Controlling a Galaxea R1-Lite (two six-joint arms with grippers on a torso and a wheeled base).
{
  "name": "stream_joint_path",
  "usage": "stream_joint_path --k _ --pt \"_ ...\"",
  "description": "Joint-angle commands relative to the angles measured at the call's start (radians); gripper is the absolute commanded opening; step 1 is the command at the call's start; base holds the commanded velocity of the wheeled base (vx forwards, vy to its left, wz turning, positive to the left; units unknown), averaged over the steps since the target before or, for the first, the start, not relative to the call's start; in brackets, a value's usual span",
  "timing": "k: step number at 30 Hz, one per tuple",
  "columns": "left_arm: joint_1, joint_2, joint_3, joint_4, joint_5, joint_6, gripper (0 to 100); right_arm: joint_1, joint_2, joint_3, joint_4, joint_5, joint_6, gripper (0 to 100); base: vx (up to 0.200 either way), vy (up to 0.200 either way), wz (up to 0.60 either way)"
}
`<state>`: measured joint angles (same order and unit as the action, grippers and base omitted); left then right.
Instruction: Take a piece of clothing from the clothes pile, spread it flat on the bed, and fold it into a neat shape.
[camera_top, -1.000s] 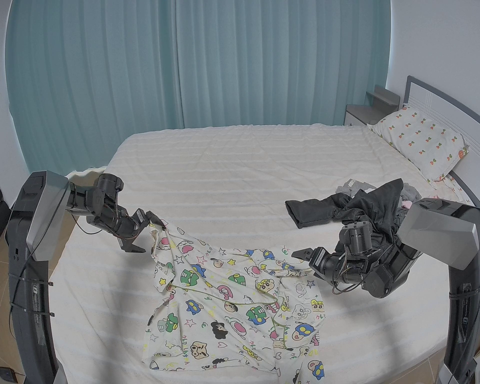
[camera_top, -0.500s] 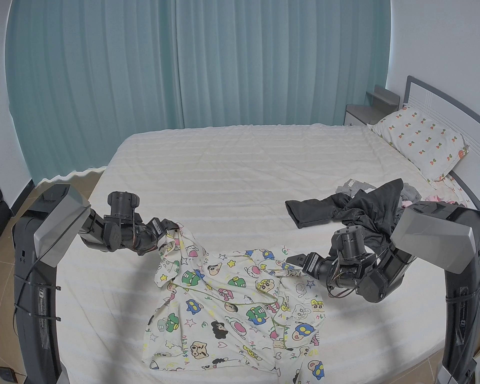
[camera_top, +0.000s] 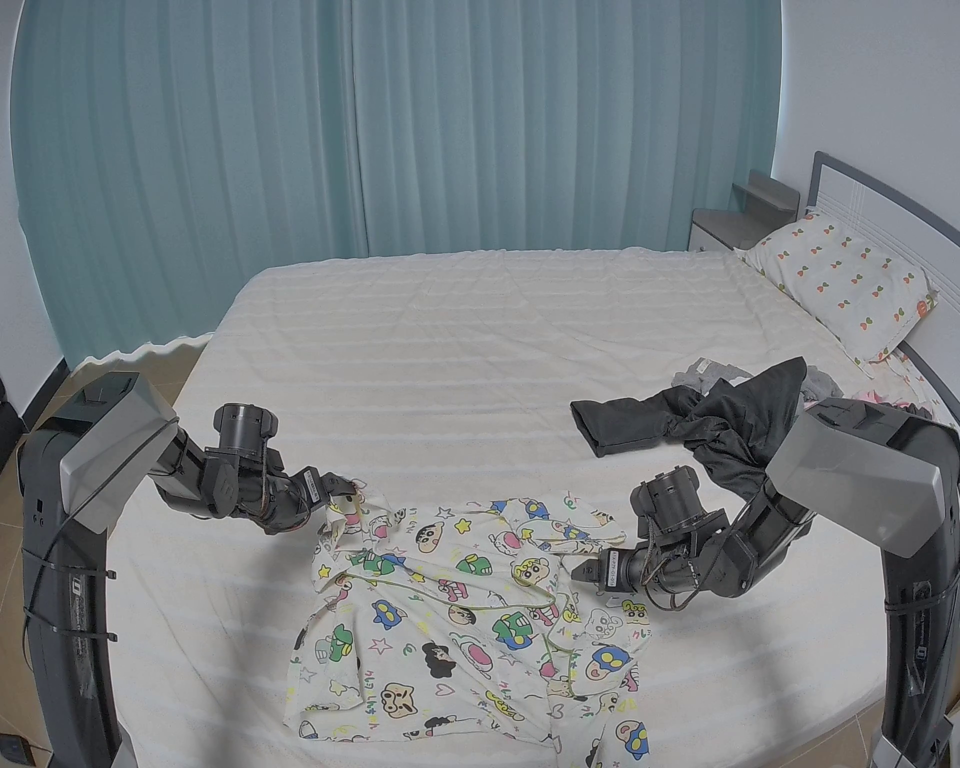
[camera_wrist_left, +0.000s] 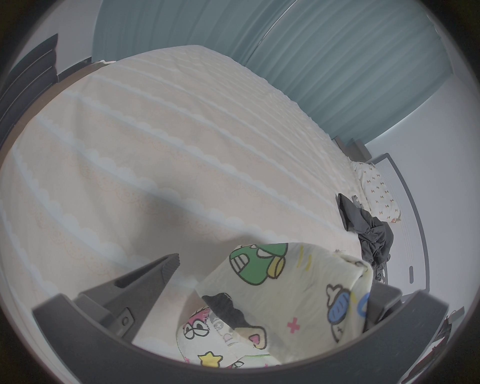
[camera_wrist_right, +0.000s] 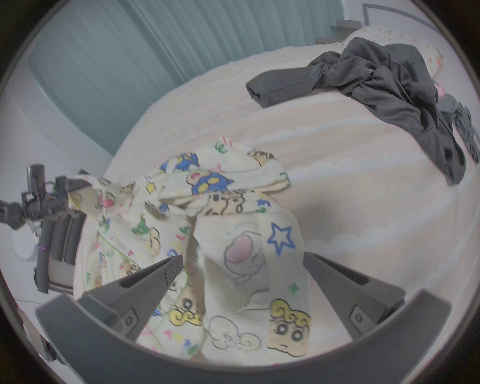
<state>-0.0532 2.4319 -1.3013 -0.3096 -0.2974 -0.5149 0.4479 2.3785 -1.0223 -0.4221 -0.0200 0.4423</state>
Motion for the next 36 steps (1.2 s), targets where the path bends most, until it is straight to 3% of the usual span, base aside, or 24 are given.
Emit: stream_joint_path --k 1,4,7,9,19,24,27,31,36 --pt "-0.005 -0.008 0.030 -0.011 0.021 0.030 100 0.012 0.010 -0.108 0.131 -0.017 -0.082 100 0.000 0.000 0.00" --pt "-0.005 -0.008 0.073 -0.040 0.038 0.127 100 0.017 0.051 -0.200 0.223 -0.052 -0.105 100 0.000 0.000 0.00" --pt "-0.005 -0.014 0.128 -0.066 0.038 0.194 100 0.034 0.134 -0.259 0.258 -0.166 -0.143 100 0.000 0.000 0.00" --pt "-0.004 -0.030 0.162 -0.086 0.037 0.223 100 0.037 0.156 -0.268 0.256 -0.205 -0.159 100 0.000 0.000 0.00" --pt "0.035 -0.082 0.209 -0.108 0.032 0.312 100 0.038 0.157 -0.274 0.266 -0.198 -0.174 100 0.000 0.000 0.00" --pt "0.084 -0.108 0.258 -0.094 0.003 0.484 100 0.038 0.159 -0.280 0.272 -0.198 -0.183 100 0.000 0.000 0.00" --pt "0.107 -0.108 0.270 -0.046 -0.052 0.543 100 0.038 0.159 -0.301 0.324 -0.198 -0.182 100 0.000 0.000 0.00" --pt "0.142 -0.114 0.270 0.070 -0.218 0.628 100 0.038 0.163 -0.317 0.359 -0.198 -0.175 100 0.000 0.000 0.00" --pt "0.174 -0.116 0.266 0.099 -0.304 0.654 100 0.038 0.163 -0.329 0.378 -0.198 -0.177 100 0.000 0.000 0.00"
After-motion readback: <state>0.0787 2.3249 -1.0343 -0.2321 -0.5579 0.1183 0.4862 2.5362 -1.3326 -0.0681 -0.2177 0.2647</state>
